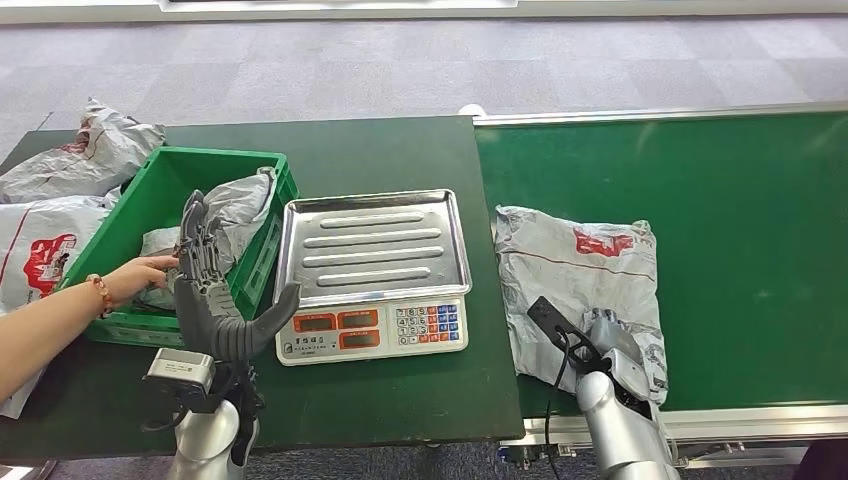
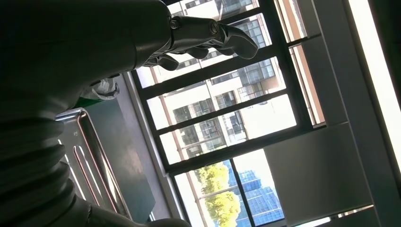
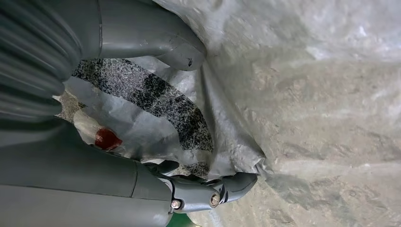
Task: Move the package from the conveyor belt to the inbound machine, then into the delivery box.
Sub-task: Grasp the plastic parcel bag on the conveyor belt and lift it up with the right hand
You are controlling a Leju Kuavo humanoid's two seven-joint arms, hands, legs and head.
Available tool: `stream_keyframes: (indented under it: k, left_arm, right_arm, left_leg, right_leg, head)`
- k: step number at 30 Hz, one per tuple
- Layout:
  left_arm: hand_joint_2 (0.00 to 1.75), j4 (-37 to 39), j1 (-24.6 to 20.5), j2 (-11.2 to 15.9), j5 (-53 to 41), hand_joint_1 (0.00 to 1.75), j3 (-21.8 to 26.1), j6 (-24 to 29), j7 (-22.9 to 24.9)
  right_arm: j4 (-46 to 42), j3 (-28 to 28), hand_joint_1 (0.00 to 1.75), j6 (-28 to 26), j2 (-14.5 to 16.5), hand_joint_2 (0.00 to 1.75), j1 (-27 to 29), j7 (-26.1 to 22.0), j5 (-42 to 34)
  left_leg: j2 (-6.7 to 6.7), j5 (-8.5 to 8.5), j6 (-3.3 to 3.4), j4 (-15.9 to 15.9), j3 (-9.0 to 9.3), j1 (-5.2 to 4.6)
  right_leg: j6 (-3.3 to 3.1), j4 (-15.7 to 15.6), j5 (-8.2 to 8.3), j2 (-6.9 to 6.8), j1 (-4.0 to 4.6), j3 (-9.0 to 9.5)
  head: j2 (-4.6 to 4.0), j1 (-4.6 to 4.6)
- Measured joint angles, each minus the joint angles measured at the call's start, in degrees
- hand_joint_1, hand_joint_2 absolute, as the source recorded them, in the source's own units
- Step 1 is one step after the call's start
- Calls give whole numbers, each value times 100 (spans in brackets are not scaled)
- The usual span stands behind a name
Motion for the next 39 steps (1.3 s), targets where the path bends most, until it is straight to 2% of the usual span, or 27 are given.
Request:
stream_keyframes:
  k: [4, 8, 17, 32, 39]
  left_arm:
    - [175, 4, -3, 4, -3, 0, 4, -12, -1]
    - [175, 30, -20, 21, -3, 0, 4, -14, 2]
    - [175, 126, -41, 73, 52, 0, 4, -9, -2]
    - [175, 191, -48, 160, 128, 0, 4, 45, -5]
    - [175, 195, -47, 180, 156, 0, 4, 104, -10]
  right_arm:
    - [-473, 104, 2, 127, 57, 175, 341, -102, -150]
    - [-849, 240, 175, 221, 90, 175, 619, -129, -273]
    - [-1233, 459, 175, 228, 107, 175, 797, -135, -369]
    - [-1361, 630, 175, 225, 107, 175, 872, -172, -537]
    - [-1368, 645, 175, -72, 107, 175, 857, -232, -630]
  left_leg:
    - [0, 0, 0, 0, 0, -1]
    - [1, 0, 0, 0, 1, -1]
    - [3, 0, 0, 0, 3, 0]
    - [3, 0, 0, 0, 2, -1]
    - [2, 0, 0, 0, 2, -1]
  right_leg:
    - [0, 0, 0, 0, -1, 1]
    - [0, 0, 0, 1, -2, 1]
    - [0, 0, 1, 3, -1, 0]
    - [0, 0, 1, 3, -1, 0]
    - [0, 0, 1, 2, -1, 0]
  head:
    - [0, 1]
    - [0, 1]
    - [0, 1]
    - [0, 1]
    - [0, 1]
